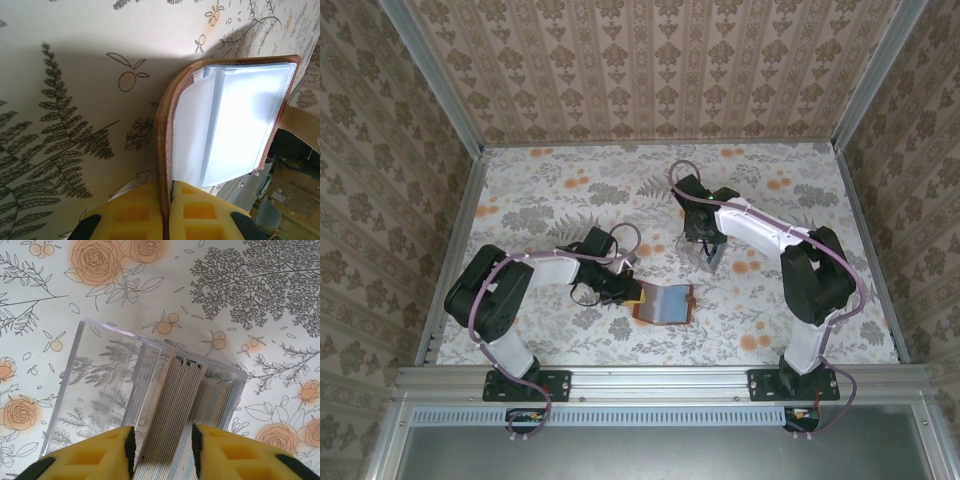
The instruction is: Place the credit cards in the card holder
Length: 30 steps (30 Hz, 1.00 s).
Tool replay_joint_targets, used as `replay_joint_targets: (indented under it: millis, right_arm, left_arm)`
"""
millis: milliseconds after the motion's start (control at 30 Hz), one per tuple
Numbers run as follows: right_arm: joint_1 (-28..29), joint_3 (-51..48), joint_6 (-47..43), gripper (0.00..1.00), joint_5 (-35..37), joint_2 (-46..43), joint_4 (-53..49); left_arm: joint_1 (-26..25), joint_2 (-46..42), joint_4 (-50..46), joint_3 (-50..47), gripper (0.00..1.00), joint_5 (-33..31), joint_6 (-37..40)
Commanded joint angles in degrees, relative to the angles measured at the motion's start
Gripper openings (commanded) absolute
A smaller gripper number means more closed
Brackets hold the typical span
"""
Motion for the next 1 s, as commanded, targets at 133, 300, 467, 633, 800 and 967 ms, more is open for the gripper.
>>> replay_joint_targets:
  millis: [133, 300, 467, 633, 800, 967]
  right_arm:
    - [-0.62, -0.70, -2.46, 0.23, -0.69, -1.34, -2.93]
    - [-0.69, -1.23, -2.58, 0.19, -0.72, -2.83, -3.16]
    - [-0.61, -1.39, -3.31, 0.08, -0.22, -4.40, -3.50]
    - [-0.66, -2.20, -3.68, 0.01, -1.85, -5.93, -2.36]
    - [-0.64, -6.98, -5.20, 0.00, -5.88, -12.33, 3.05]
    - [-0.07, -16.33, -12.65, 0.00, -13.66, -25.11, 13.25]
  left_arm:
    - [-1.01, 1.70, -0.40, 1.80, 0.07, 0.11, 0.55]
    - [-1.29, 1.92, -1.50, 2.46, 0.07, 0.17, 1.10]
    - [-1.43, 2.17, -1.07, 2.36, 0.07, 0.27, 0.81]
    - [-1.65, 1.94, 0.16, 1.79, 0.07, -0.28, 0.22]
    - [-1.74, 0.77, 0.05, 1.74, 0.07, -0.98, 0.27]
    - [-1.95, 1.32, 0.78, 1.80, 0.06, -0.54, 0.11]
